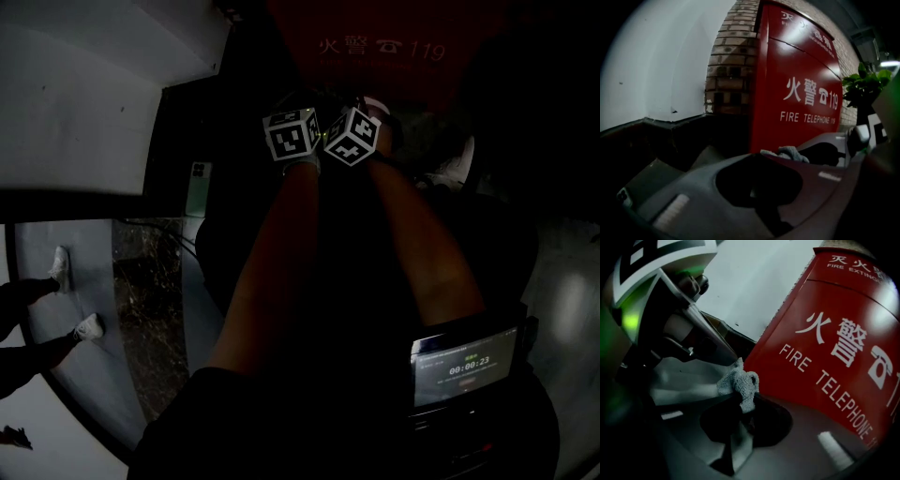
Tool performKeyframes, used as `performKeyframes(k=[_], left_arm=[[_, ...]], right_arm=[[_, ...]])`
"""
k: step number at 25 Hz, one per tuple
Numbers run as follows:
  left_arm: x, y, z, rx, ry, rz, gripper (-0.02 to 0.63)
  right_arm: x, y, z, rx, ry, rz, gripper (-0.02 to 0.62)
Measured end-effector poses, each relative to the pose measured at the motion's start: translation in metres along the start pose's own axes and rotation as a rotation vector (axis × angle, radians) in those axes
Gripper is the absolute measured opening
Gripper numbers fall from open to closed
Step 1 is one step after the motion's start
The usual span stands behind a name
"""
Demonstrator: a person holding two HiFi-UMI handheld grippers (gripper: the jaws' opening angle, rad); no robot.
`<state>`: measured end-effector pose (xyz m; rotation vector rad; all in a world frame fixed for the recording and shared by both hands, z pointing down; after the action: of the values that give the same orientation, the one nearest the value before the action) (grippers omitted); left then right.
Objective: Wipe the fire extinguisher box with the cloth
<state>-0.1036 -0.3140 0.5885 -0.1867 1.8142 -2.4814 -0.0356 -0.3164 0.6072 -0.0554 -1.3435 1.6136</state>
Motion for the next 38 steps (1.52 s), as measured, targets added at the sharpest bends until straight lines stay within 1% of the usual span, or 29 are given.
performKeyframes(k=[3,5,7,9,11,16,19,22,25,29,31,33,35,38], left_arm=[[-0.004,-0.006,0.006,0.029,-0.022,-0.010,0.003],[-0.009,-0.007,0.012,0.038,-0.043,0.028,0.003],[-0.021,-0.007,0.016,0.042,-0.091,0.045,0.003],[-0.034,-0.006,0.019,0.040,-0.142,0.036,0.003],[-0.041,-0.005,0.019,0.038,-0.171,0.043,0.003],[-0.051,0.003,0.009,0.018,-0.206,0.076,0.003],[-0.059,0.005,0.005,0.007,-0.235,0.090,0.003],[-0.073,0.005,0.004,0.007,-0.277,0.101,0.003],[-0.100,0.004,0.007,0.007,-0.366,0.125,0.003],[-0.122,0.007,0.008,-0.010,-0.449,0.153,0.003],[-0.138,0.009,0.010,-0.023,-0.488,0.168,0.003],[-0.150,0.009,0.011,-0.028,-0.522,0.191,0.003],[-0.154,0.008,0.011,-0.035,-0.536,0.196,0.003],[-0.146,0.014,0.013,-0.068,-0.503,0.217,0.003]], right_arm=[[-0.006,-0.008,0.004,0.026,-0.016,-0.027,0.046],[-0.012,-0.014,0.004,0.052,-0.029,-0.008,0.046],[-0.014,-0.023,0.002,0.073,-0.033,0.013,0.045],[-0.018,-0.032,-0.001,0.102,-0.042,0.019,0.044],[-0.023,-0.039,-0.004,0.131,-0.057,0.023,0.044],[-0.036,-0.056,-0.020,0.176,-0.097,0.082,0.045],[-0.044,-0.066,-0.028,0.202,-0.113,0.099,0.044],[-0.056,-0.076,-0.039,0.245,-0.157,0.108,0.044],[-0.072,-0.090,-0.055,0.291,-0.214,0.143,0.044],[-0.079,-0.105,-0.065,0.328,-0.240,0.179,0.046],[-0.089,-0.121,-0.075,0.371,-0.267,0.200,0.046],[-0.101,-0.137,-0.088,0.430,-0.317,0.222,0.044],[-0.112,-0.150,-0.100,0.477,-0.371,0.239,0.044],[-0.119,-0.157,-0.107,0.506,-0.418,0.212,0.044]])
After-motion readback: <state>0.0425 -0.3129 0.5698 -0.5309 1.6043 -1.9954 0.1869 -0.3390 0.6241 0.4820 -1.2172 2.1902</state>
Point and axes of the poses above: the fingertips, and each gripper's own axes: z forward along the fingers, x to its left, y out of its top, the point moved 2 cm from there along -z, backward along the fingers, and after that the axes turned 9 degrees about -x, right-handed, at the moved point
